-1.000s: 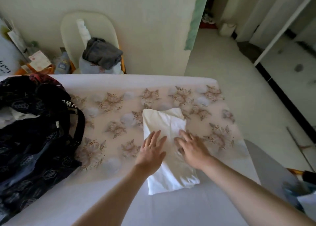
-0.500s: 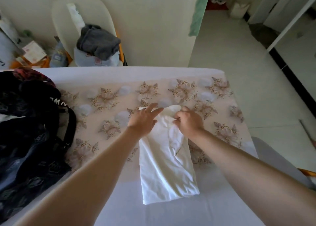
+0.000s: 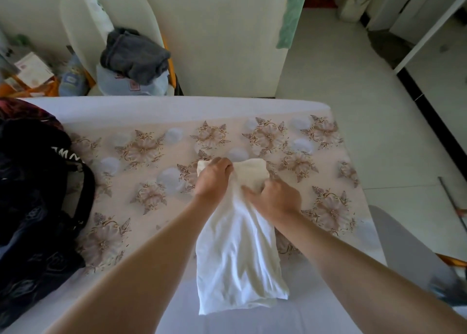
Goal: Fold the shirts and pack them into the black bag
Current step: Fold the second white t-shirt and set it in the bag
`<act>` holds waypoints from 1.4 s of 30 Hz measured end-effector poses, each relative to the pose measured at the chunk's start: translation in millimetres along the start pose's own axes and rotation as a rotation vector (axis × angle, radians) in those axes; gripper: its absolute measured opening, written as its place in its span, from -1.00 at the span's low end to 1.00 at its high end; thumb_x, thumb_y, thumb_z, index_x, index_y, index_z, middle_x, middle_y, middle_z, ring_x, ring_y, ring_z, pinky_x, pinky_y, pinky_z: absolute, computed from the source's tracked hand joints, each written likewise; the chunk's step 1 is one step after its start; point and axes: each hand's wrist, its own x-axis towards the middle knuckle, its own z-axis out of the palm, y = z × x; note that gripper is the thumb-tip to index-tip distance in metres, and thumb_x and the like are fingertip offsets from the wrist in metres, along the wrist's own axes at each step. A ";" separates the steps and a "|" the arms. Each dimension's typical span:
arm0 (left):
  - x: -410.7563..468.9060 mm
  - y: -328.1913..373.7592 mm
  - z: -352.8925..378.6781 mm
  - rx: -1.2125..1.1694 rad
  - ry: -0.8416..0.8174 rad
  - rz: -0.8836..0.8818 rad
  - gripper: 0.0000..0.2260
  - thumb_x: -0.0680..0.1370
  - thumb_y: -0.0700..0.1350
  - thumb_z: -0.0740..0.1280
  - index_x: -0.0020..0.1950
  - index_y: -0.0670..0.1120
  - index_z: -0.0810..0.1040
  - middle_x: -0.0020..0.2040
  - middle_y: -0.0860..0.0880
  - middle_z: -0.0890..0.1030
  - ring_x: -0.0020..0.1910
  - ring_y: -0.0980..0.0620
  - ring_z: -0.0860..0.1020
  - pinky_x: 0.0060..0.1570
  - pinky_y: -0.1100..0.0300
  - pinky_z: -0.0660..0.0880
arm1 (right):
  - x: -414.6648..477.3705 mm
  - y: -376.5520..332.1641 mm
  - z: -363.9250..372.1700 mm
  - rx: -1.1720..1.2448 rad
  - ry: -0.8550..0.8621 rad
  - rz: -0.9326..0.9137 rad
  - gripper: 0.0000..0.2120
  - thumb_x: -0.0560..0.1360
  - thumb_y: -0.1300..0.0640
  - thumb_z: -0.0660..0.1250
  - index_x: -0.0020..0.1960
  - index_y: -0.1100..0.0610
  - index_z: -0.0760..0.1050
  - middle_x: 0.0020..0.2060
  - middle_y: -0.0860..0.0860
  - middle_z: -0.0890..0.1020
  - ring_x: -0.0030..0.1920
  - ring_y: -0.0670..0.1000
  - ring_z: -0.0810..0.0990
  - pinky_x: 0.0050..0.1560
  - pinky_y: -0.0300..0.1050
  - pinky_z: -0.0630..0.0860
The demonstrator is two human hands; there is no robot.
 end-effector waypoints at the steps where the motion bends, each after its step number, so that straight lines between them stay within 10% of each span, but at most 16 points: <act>1: -3.7 -1.1 1.0 -0.012 -0.003 -0.017 -0.80 0.61 -0.16 0.26 0.23 -0.12 0.53 0.25 -0.09 0.49 0.10 -0.16 0.55 0.00 0.05 0.48 | -6.4 3.3 4.7 0.002 -0.077 -0.034 -0.55 0.46 -0.34 0.22 -0.15 0.07 0.48 -0.20 -0.03 0.57 -0.14 0.09 0.62 -0.20 -0.13 0.44; 7: -57.9 -22.7 4.7 0.329 -0.015 0.252 -0.52 0.62 0.08 0.12 0.53 -0.01 0.30 0.57 -0.14 0.17 0.52 -0.19 0.20 0.44 -0.16 0.24 | -18.7 24.6 13.0 0.337 -0.031 0.159 -0.65 0.54 -0.19 0.32 -0.26 0.03 0.38 -0.37 -0.09 0.51 -0.23 0.05 0.55 -0.24 -0.09 0.39; 12: -80.7 -42.1 4.0 0.514 -0.254 0.060 -0.33 0.56 0.28 -0.20 0.62 0.03 -0.15 0.61 -0.07 -0.25 0.58 -0.08 -0.26 0.54 -0.09 -0.23 | -42.3 19.7 22.1 0.037 0.197 -0.032 -0.70 0.41 0.15 0.50 0.06 0.10 0.46 0.00 0.06 0.52 -0.03 0.17 0.55 -0.10 0.01 0.45; 17: -116.4 -11.5 7.9 0.440 -0.140 0.268 -0.44 0.62 0.11 0.05 0.55 -0.14 0.25 0.60 -0.13 0.12 0.58 -0.15 0.10 0.54 -0.07 0.00 | -94.1 1.1 37.5 -0.021 0.251 -0.585 -0.55 0.53 0.24 0.17 0.42 0.17 0.40 0.45 0.16 0.37 0.44 0.17 0.34 0.37 0.07 0.35; 22: -193.7 -40.7 21.3 0.474 -0.222 0.511 -0.31 0.58 0.22 0.17 0.57 -0.18 0.20 0.60 -0.20 0.09 0.58 -0.20 0.06 0.50 -0.16 0.11 | -140.1 42.6 68.4 -0.240 0.007 -0.491 -0.33 0.60 -0.13 0.14 0.59 0.21 0.14 0.59 0.19 0.11 0.59 0.16 0.06 0.50 0.15 0.20; 33: -252.4 -55.7 -1.0 0.490 -0.340 0.600 -0.07 0.45 0.45 0.20 0.58 -0.18 0.17 0.60 -0.19 0.09 0.58 -0.17 0.06 0.51 -0.07 0.08 | -197.0 58.1 61.4 -0.371 -0.096 -0.581 -0.23 0.57 -0.29 0.10 0.59 0.20 0.16 0.60 0.15 0.07 0.60 0.12 0.01 0.49 0.09 0.12; 39: -252.7 -48.3 -1.0 0.378 -0.236 0.782 -0.67 0.46 -0.19 0.33 0.21 -0.23 0.57 0.32 -0.28 0.53 0.32 -0.31 0.49 0.19 -0.14 0.54 | -208.2 46.1 55.9 -0.362 -0.182 -0.475 -0.09 0.48 -0.42 0.04 0.58 0.22 0.16 0.59 0.18 0.12 0.59 0.16 0.06 0.48 0.08 0.01; 42: -247.6 -22.4 -27.5 0.199 -0.329 0.494 -0.62 0.51 -0.24 0.37 0.33 -0.14 0.54 0.33 -0.12 0.55 0.30 -0.15 0.53 0.21 -0.02 0.52 | -214.4 44.1 55.7 -0.328 -0.167 -0.509 -0.11 0.40 -0.28 0.16 0.57 0.22 0.17 0.56 0.22 0.18 0.57 0.20 0.14 0.50 0.09 0.12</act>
